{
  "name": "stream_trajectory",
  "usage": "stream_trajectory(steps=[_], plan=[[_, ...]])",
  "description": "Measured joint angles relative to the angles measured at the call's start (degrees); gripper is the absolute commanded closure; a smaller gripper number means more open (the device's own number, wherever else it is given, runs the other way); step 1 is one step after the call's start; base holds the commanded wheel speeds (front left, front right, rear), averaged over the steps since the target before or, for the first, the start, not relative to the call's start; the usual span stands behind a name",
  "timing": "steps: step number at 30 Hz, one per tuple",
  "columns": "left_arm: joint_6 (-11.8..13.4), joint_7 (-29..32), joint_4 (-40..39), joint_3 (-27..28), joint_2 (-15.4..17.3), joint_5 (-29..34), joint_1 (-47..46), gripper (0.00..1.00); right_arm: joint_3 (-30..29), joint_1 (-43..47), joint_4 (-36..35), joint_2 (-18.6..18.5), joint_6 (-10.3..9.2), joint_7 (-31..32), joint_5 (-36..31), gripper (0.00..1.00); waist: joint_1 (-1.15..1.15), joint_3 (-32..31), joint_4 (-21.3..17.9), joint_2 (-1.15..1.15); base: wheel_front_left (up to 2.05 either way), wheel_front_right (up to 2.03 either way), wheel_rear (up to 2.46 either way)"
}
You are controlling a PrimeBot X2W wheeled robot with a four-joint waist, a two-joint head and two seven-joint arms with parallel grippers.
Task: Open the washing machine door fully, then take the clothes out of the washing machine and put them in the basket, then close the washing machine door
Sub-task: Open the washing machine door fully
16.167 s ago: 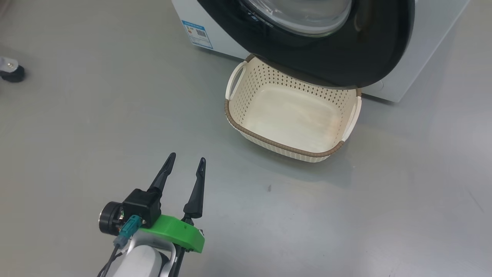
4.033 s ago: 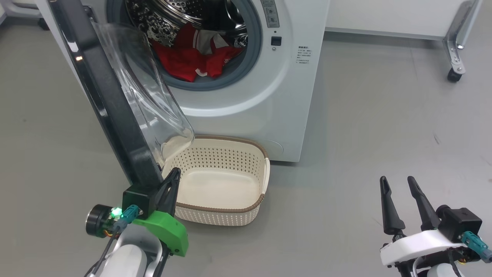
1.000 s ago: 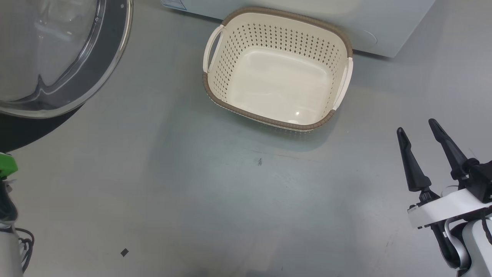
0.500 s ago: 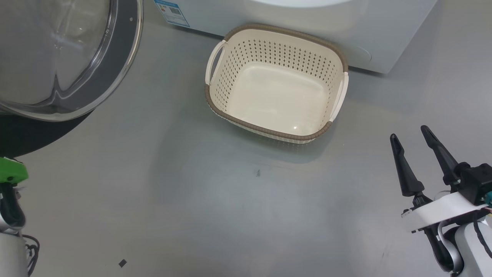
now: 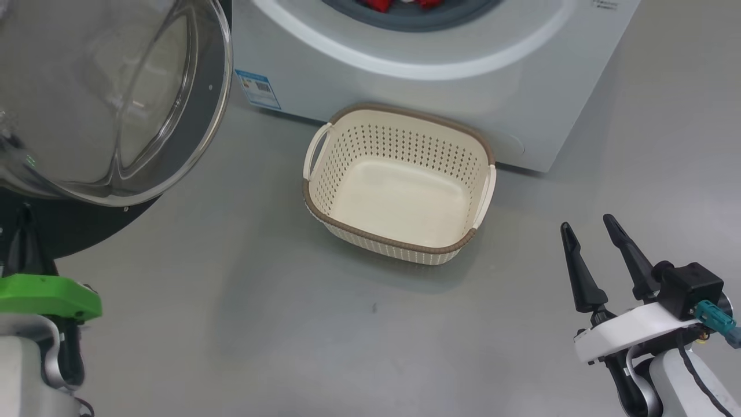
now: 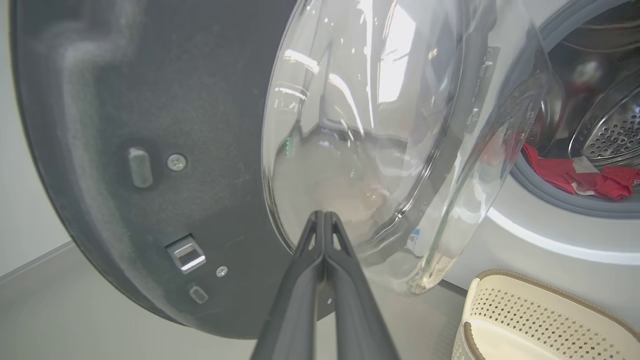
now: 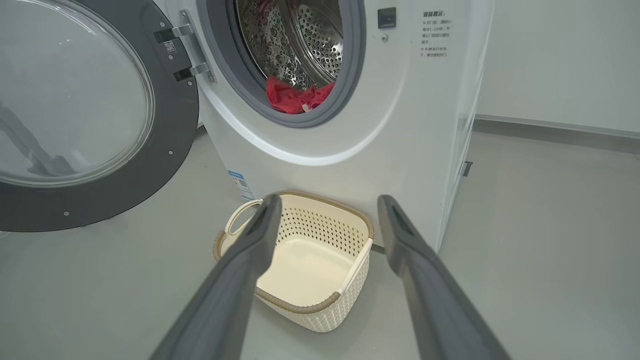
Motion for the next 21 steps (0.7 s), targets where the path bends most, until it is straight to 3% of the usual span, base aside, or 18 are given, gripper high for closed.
stream_trajectory(steps=[21], plan=[[-2.5, 0.0, -6.3, -6.8, -5.1, 2.5, 12.5, 1.0, -0.7, 1.6, 2.4, 3.0, -0.01, -0.5, 0.5, 0.0, 0.0, -10.7, -8.6, 0.0, 0.0, 0.0, 0.0]])
